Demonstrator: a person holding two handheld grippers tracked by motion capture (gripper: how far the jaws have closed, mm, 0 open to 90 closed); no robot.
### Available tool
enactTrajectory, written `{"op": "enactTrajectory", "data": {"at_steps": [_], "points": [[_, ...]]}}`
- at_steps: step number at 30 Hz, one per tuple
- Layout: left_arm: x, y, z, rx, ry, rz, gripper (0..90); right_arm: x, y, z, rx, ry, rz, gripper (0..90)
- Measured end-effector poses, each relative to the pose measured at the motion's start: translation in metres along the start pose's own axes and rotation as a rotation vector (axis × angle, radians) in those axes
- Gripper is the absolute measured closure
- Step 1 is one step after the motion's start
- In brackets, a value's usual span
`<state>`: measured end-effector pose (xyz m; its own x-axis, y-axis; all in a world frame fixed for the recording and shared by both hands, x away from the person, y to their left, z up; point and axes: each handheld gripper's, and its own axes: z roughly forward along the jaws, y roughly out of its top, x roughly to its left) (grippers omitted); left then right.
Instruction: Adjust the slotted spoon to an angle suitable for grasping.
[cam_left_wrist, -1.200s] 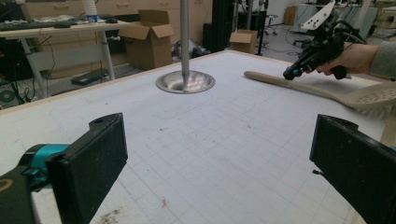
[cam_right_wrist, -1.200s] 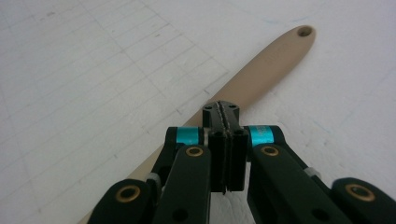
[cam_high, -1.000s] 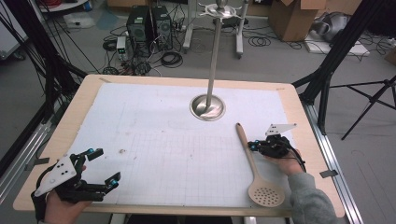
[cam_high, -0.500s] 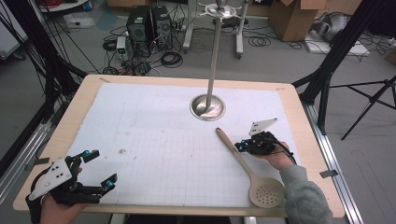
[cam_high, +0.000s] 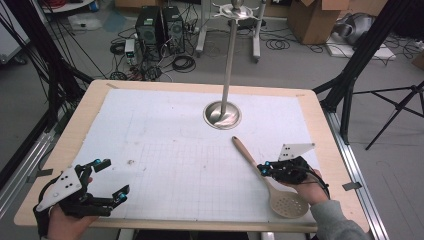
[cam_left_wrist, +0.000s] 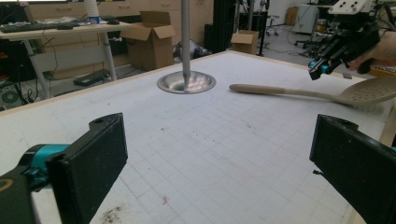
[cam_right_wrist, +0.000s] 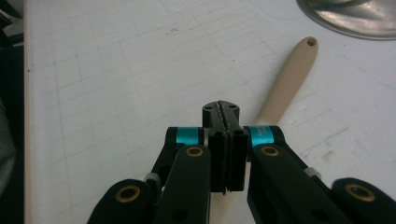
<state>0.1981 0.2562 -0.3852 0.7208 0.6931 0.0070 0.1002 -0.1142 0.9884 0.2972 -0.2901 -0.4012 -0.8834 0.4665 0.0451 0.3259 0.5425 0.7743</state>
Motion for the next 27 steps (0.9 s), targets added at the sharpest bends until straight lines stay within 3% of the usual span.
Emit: {"op": "enactTrajectory", "data": {"at_steps": [5,6,7,14,16,22,27], "points": [[0.001,0.000,0.007,0.003,-0.013,0.001,4.5,0.014,-0.002,0.001,0.031,-0.030,0.044,90.0],[0.001,0.000,0.007,0.003,-0.013,0.001,4.5,0.014,-0.002,0.001,0.031,-0.030,0.044,90.0],[0.002,0.000,0.009,0.005,-0.018,0.002,4.5,0.017,-0.001,0.005,0.063,-0.044,0.029,90.0],[0.001,0.000,0.011,0.004,-0.026,0.001,4.5,0.014,-0.007,0.016,0.156,-0.064,0.049,90.0],[0.002,0.000,0.010,0.006,-0.023,0.003,4.5,0.013,-0.010,0.021,0.217,-0.073,0.043,90.0],[0.001,0.001,0.008,0.000,-0.019,-0.002,4.5,0.013,-0.010,0.023,0.250,-0.063,0.021,90.0],[0.001,0.001,0.007,-0.005,-0.019,0.002,4.5,0.003,-0.016,0.014,0.266,-0.067,0.014,90.0]]}}
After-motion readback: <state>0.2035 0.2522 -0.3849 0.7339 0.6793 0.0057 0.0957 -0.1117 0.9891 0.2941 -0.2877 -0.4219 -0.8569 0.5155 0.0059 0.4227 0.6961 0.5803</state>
